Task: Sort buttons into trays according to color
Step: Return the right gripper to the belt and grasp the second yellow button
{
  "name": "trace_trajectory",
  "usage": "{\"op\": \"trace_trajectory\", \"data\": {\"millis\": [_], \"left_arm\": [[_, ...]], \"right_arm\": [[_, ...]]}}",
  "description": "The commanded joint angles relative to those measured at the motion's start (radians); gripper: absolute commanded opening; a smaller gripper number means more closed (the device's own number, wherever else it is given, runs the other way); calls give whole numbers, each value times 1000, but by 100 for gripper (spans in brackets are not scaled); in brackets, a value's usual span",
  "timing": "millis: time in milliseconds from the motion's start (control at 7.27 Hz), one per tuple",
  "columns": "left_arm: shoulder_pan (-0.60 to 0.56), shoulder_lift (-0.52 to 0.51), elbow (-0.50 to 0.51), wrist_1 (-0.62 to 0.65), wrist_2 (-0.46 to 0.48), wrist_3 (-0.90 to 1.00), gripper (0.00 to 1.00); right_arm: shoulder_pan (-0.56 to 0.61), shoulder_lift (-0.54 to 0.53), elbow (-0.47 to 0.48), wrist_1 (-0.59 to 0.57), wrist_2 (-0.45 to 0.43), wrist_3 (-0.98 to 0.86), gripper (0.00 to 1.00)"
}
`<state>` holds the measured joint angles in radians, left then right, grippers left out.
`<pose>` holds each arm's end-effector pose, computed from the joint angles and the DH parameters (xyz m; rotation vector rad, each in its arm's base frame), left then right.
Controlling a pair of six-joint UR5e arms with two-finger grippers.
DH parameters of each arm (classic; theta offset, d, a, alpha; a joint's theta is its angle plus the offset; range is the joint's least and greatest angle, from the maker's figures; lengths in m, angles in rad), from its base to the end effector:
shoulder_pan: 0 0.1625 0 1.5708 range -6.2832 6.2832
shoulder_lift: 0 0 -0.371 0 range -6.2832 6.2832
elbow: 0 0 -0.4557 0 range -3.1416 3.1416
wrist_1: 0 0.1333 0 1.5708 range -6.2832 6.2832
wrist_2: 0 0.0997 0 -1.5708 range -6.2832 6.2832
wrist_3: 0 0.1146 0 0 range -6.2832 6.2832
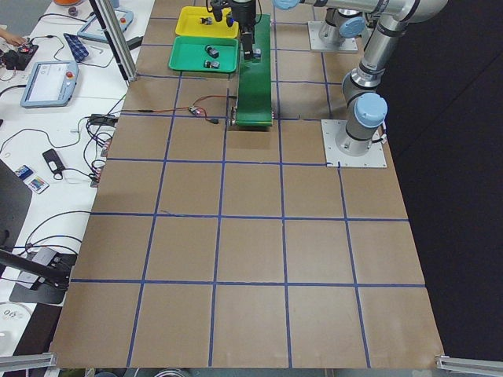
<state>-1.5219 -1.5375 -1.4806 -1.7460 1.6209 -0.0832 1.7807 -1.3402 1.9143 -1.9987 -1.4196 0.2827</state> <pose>-0.1013 -0.5391 0.4700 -0.2019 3.0830 0.0786 0.2618 -0.5061 0.1496 0.1266 3.0162 0.2701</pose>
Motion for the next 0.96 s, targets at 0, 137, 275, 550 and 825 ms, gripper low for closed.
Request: {"op": "trace_trajectory", "data": {"millis": [0, 137, 275, 550, 825], "left_arm": [[0, 4, 3, -18, 1, 0, 100], [0, 5, 2, -21, -1, 0, 100], [2, 4, 5, -24, -10, 0, 100], [2, 3, -1, -24, -15, -13, 100], [0, 3, -9, -23, -42, -16, 100]], "right_arm": [[2, 7, -3, 14, -33, 1, 1], [-9, 3, -9, 12, -68, 3, 0], [-12, -7, -15, 9, -68, 3, 0], [-17, -11, -33, 0, -87, 3, 0], [-65, -72, -58, -113, -200, -26, 0]]}}
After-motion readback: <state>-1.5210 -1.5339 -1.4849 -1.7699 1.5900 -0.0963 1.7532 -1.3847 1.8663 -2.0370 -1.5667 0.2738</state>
